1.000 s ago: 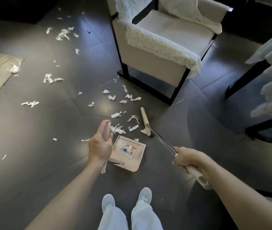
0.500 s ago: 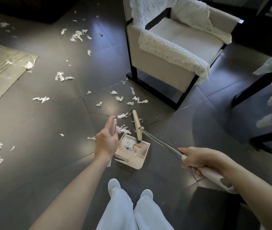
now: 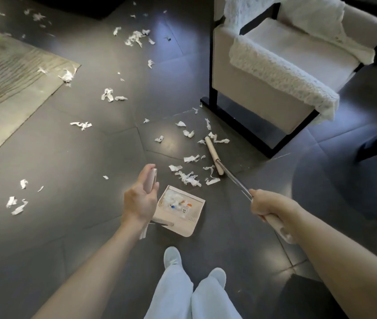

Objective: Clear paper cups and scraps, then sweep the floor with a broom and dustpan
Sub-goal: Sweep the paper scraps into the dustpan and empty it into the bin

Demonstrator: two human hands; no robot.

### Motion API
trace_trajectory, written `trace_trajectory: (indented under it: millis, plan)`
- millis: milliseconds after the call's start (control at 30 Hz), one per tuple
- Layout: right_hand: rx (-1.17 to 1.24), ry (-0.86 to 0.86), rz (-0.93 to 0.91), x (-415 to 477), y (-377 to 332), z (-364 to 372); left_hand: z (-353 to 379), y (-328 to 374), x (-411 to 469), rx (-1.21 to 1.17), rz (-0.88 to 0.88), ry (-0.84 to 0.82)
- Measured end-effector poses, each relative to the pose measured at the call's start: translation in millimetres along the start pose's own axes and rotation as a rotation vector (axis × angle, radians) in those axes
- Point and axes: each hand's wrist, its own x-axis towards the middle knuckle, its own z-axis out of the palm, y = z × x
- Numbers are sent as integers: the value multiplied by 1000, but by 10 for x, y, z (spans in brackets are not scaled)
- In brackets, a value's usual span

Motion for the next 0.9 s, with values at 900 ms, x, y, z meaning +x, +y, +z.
trace_trajectory:
  millis: [900]
  plan:
    - [-60, 25, -43, 3, -1006, -628, -342, -216, 890, -60, -1, 32]
